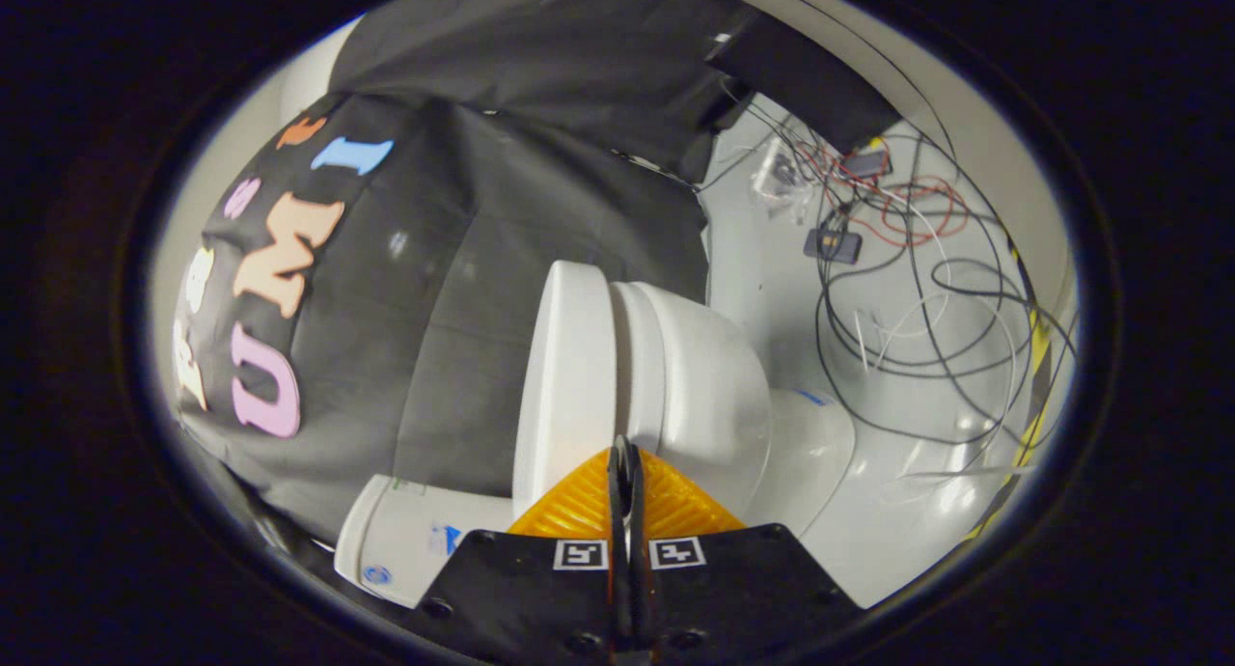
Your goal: Open the toilet lid.
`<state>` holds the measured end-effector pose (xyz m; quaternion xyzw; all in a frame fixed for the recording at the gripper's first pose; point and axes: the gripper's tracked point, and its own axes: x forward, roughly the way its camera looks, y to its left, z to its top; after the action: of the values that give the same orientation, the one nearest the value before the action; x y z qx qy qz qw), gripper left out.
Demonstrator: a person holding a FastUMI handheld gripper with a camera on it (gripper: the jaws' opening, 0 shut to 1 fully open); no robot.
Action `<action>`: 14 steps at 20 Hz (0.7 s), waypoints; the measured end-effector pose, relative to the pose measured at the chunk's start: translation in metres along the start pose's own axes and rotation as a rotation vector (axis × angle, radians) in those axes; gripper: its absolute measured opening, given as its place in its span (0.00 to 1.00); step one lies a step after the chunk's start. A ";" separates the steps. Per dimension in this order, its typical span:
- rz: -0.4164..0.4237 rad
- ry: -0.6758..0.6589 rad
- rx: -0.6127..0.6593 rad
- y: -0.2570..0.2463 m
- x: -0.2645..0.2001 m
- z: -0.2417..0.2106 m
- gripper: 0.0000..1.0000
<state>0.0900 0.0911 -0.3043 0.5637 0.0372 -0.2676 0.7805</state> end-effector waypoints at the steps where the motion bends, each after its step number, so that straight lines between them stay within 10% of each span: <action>1: 0.016 -0.013 -0.023 0.008 0.000 0.005 0.01; 14: 0.248 -0.094 -0.583 0.205 -0.058 -0.015 0.06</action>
<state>0.1384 0.1717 -0.1122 0.3037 0.0072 -0.1744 0.9366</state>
